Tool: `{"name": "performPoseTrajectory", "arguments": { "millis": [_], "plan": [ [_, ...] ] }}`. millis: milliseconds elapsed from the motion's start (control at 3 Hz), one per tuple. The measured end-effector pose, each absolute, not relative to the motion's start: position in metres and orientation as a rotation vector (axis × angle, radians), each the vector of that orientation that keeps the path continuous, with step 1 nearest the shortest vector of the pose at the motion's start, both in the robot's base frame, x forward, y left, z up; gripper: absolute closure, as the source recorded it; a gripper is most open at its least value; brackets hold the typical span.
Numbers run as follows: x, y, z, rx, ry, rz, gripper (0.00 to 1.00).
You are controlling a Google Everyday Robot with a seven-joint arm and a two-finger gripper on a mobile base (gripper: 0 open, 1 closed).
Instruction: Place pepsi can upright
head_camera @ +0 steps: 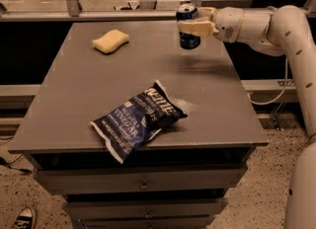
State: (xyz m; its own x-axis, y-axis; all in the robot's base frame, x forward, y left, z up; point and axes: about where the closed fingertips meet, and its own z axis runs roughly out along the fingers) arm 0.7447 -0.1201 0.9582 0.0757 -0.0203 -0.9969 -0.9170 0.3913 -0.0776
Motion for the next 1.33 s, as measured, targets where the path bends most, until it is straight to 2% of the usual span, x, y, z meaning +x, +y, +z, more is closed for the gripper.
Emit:
{"name": "performPoseTrajectory", "arguments": {
  "millis": [667,1000,1333],
  "plan": [
    [0.744,-0.124,0.924,-0.9,1.322,0.909,1.0],
    [0.743,-0.122,0.917,-0.89,1.296,0.941,0.83],
    [0.741,-0.122,0.912,-0.884,1.279,0.955,0.6]
  ]
}}
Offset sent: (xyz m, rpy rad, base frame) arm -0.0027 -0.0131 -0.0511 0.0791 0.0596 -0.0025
